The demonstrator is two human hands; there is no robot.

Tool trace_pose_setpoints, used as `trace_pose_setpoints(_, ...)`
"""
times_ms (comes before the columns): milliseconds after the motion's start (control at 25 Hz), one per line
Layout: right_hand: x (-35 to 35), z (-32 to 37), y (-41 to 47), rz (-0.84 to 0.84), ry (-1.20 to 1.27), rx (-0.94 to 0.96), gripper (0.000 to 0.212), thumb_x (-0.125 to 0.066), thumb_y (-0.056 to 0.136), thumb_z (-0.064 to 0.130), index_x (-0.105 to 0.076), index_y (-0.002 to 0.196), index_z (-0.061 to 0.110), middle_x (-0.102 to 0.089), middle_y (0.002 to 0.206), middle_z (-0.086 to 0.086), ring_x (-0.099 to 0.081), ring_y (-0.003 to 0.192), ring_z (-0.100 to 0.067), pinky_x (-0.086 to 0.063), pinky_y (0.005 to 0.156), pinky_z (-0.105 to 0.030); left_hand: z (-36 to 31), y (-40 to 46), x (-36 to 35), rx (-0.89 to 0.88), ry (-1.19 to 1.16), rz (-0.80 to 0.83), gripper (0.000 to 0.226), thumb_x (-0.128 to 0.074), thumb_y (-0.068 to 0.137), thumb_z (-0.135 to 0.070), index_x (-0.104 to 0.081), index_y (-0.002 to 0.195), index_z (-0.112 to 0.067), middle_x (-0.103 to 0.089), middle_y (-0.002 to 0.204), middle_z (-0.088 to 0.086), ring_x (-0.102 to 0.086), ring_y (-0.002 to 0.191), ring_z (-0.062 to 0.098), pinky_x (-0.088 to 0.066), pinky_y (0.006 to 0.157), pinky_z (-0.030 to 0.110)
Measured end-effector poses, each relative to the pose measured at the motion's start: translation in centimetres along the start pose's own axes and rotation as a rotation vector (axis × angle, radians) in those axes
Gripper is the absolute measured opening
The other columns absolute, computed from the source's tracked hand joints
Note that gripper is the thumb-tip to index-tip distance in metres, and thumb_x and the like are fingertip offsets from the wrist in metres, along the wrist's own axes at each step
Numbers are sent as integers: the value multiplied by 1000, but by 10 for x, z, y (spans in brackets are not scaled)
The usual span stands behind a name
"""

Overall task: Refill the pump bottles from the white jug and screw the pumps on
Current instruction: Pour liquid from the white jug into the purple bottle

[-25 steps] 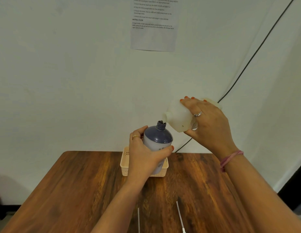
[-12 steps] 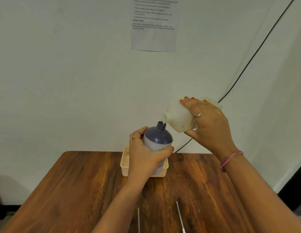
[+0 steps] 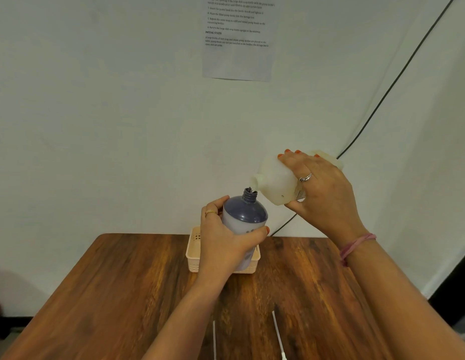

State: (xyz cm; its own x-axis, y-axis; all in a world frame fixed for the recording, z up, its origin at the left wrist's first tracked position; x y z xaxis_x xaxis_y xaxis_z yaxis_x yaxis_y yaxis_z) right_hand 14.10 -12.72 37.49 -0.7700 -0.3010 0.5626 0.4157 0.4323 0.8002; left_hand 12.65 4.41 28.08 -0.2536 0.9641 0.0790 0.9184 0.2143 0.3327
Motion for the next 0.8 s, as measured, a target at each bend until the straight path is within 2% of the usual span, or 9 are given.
trace_pose_setpoints(120,1,1,1,-4,2,3,69,-82,69,28,-52,130,13,-60,130,-9,-58,119,-27,-43,100,-42,0,-1,1,1,-13,0,92,-84,43,-36,-42,124,-28,-50,120,-7,-56,106,11,-53,82,22)
trace_pose_setpoints(240,1,0,1,9,-3,-4,70,-83,68,28,-53,130,13,-59,131,-8,-57,119,-26,-43,100,-42,-1,-1,1,-4,-11,5,91,-85,43,-36,-41,124,-28,-50,120,-7,-55,105,11,-50,76,15)
trace_pose_setpoints(520,1,1,2,11,-17,1,72,-83,68,28,-52,131,13,-59,131,-9,-57,120,-27,-44,100,-43,-1,-1,1,5,-17,6,91,-84,42,-37,-40,122,-31,-49,120,-7,-55,105,10,-49,73,13)
trace_pose_setpoints(720,3,2,2,-3,-20,7,69,-82,69,26,-54,131,12,-59,132,-10,-57,120,-27,-43,100,-43,0,-2,1,4,-28,4,90,-84,43,-36,-42,122,-29,-51,120,-7,-56,107,12,-53,81,20)
trace_pose_setpoints(800,4,3,2,-5,-18,8,68,-81,69,26,-54,130,11,-59,131,-10,-57,120,-28,-44,100,-43,0,-2,1,8,-27,8,91,-84,42,-36,-43,123,-28,-51,120,-6,-56,107,12,-52,79,18)
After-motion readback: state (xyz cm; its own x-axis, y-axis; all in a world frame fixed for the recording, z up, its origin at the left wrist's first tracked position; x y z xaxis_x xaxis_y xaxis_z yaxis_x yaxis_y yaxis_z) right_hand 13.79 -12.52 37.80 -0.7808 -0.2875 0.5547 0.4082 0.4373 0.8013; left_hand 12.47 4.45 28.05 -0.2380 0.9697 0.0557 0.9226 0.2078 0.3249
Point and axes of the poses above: each hand's wrist, its own y-axis towards the middle knuckle, its own x-axis out of the back of the hand, z = x × y, the point moved 7 cm from there along y, towards the middle knuckle
